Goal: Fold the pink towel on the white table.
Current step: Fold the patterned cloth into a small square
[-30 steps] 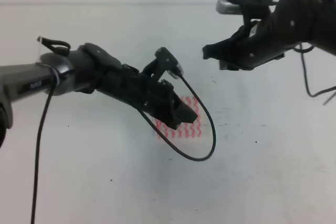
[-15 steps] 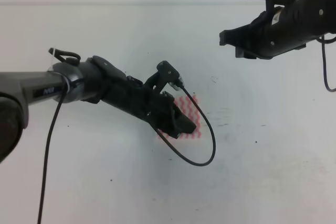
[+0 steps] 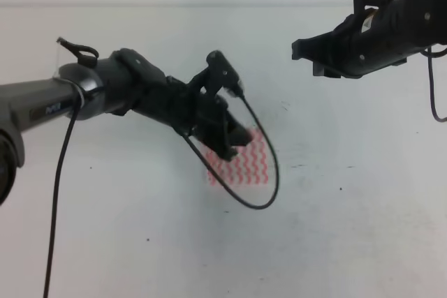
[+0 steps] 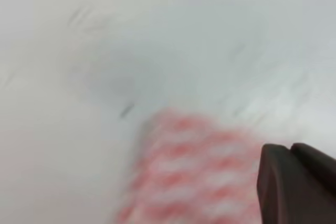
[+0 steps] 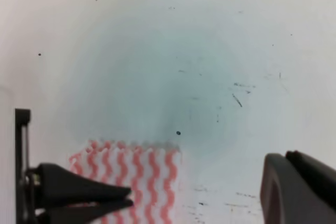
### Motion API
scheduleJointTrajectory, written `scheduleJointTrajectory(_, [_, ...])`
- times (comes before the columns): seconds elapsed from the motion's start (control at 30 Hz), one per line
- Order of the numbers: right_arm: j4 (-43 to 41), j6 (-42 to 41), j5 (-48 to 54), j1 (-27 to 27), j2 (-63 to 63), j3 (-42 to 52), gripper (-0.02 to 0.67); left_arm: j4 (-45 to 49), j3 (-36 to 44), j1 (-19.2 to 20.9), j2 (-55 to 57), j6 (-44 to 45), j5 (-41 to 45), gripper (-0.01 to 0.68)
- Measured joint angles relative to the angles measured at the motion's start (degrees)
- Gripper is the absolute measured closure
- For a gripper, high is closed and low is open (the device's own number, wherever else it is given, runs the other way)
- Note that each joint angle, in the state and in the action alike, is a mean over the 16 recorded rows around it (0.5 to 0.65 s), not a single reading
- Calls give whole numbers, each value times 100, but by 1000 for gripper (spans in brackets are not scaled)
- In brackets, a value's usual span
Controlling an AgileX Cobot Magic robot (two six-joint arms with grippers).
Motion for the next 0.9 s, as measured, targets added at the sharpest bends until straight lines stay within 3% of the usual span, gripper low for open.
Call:
scheduleJointTrajectory(0.33, [53,-18,57,0,3,3,667,624,-27,126,-15,-738,-812,677])
scheduleJointTrajectory(0.9, [94,-25,56,0,-5,6,667,1501,-23,194,103,-1532,-1045,677])
